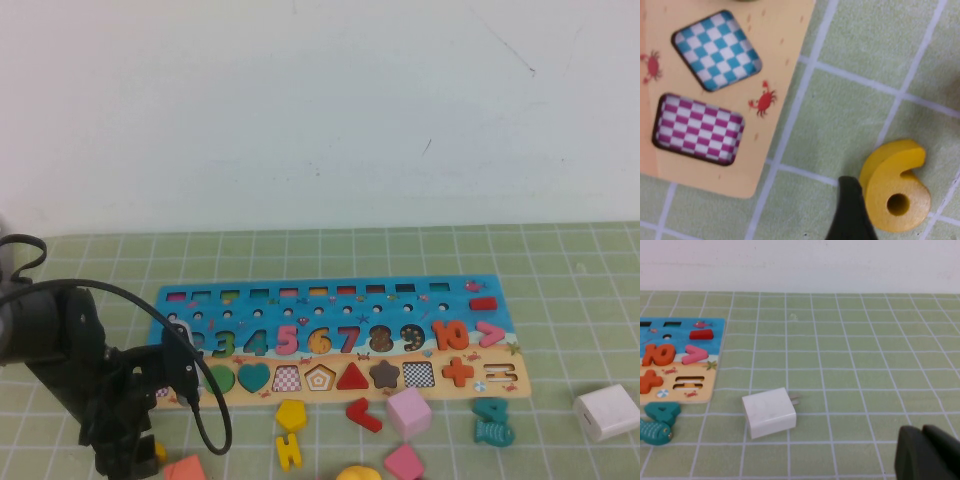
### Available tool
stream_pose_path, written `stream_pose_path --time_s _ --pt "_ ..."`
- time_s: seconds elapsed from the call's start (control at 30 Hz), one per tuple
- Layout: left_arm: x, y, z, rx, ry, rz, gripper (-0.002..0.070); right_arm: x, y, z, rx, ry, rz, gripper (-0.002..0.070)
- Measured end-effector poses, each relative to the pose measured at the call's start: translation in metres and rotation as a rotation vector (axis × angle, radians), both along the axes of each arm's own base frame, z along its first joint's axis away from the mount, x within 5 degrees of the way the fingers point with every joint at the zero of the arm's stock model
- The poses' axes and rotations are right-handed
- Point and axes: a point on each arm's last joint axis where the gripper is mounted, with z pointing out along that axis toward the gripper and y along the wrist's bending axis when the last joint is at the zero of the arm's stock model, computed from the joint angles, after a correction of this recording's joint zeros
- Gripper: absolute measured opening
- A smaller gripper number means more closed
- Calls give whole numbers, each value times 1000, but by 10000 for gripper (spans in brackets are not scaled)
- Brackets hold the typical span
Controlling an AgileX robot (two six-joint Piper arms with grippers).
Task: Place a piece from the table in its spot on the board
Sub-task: Pick up the "number 6"
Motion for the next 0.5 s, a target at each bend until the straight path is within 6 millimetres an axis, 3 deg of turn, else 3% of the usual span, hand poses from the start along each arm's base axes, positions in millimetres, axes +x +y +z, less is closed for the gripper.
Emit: stream_pose_path --time_s 0.3,0.5 --pt "-1 3 -16 22 53 -30 427 0 0 0 0 0 0 -1" --pt "-1 3 -17 25 55 -29 421 0 0 0 0 0 0 -1"
